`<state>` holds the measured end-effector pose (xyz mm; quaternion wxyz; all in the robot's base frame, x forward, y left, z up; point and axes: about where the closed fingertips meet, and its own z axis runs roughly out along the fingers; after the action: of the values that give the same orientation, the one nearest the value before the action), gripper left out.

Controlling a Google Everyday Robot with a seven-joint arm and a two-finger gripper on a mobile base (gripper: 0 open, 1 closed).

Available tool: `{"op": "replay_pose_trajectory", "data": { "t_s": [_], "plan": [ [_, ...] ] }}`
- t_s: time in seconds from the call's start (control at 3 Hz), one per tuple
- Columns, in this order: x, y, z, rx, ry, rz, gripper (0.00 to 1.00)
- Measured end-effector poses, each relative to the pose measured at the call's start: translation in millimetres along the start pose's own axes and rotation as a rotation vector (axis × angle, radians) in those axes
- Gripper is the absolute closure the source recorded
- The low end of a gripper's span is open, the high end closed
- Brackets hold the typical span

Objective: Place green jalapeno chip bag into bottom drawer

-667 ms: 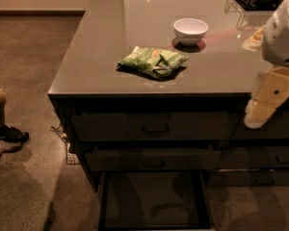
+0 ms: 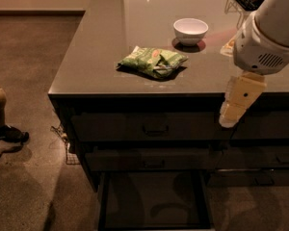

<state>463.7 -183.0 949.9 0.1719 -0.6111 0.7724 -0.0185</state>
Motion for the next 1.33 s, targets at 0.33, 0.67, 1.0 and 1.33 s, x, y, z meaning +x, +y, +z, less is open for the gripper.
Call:
{"op": "replay_pose_trajectory", "data": {
  "t_s": [0.33, 0.67, 1.0, 1.33],
  "plan": [
    [-5, -16, 12, 0.049, -0.039, 0.036, 0.0],
    [-28, -76, 40, 0.166, -0.177, 0.105, 0.0],
    [-47, -111, 53, 0.221, -0.252, 0.136, 0.0],
    [-76, -142, 74, 0.213, -0.335, 0.197, 0.0]
  ]
}}
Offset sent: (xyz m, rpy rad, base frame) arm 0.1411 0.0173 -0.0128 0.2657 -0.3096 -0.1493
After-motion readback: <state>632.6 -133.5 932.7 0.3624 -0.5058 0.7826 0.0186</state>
